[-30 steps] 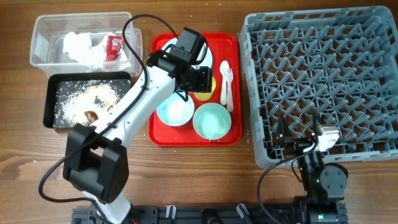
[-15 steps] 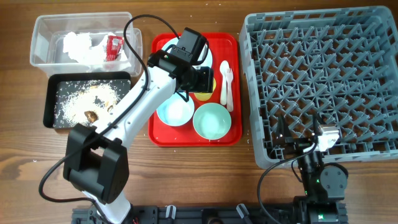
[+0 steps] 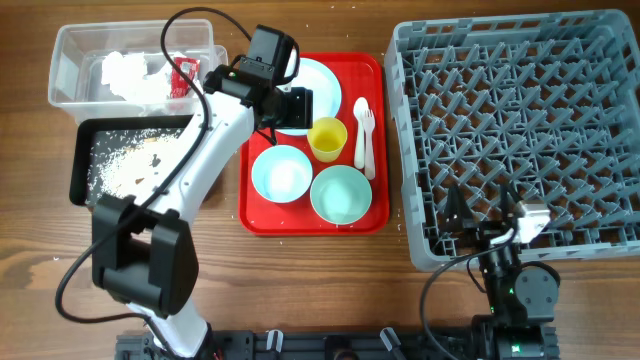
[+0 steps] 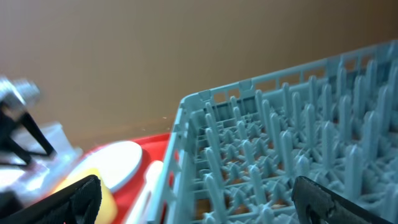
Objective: Sort waste into correct bins and load items into the dishwasher rack
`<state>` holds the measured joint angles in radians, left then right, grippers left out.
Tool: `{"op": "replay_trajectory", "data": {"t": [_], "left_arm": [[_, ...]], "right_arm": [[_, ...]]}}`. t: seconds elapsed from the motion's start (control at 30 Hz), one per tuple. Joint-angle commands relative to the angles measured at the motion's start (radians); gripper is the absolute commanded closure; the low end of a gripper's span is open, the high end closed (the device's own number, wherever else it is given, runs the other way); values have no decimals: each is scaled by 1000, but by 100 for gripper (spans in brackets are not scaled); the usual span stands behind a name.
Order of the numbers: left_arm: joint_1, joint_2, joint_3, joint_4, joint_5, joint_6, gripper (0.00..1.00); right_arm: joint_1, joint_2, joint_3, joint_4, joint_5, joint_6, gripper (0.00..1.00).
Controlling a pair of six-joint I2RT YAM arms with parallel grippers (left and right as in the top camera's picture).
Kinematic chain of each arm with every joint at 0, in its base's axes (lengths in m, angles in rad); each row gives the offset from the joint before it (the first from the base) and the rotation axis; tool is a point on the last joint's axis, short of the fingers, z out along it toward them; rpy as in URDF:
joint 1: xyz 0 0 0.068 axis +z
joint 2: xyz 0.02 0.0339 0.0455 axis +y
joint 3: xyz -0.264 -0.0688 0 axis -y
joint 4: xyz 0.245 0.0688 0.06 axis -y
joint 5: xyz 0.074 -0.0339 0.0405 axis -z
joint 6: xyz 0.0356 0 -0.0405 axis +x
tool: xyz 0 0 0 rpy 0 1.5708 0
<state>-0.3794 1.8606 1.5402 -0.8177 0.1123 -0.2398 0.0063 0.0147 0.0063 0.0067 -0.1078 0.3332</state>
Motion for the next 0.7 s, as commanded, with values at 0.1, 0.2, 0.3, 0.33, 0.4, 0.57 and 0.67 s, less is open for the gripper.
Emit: {"op": "replay_trajectory", "data": {"t": [0.1, 0.2, 0.3, 0.33, 0.4, 0.57, 0.67], "left_arm": [[-18, 114, 22, 28, -8, 80, 39], [-24, 150, 22, 35, -5, 80, 41], [-32, 179, 22, 60, -5, 79, 62], [-35, 182, 21, 61, -5, 79, 67], [-38, 182, 22, 76, 0, 76, 90], [-24, 141, 70, 92, 206, 68, 96], [24, 56, 139, 42, 356, -6, 96]], "right_arm": [[7, 3, -1, 0, 9, 236, 0], [7, 3, -1, 0, 10, 235, 0], [7, 3, -1, 0, 10, 235, 0], [7, 3, -1, 0, 10, 236, 0], [7, 3, -1, 0, 14, 236, 0], [7, 3, -1, -2, 63, 338, 0], [7, 3, 30, 6, -14, 363, 0]]}}
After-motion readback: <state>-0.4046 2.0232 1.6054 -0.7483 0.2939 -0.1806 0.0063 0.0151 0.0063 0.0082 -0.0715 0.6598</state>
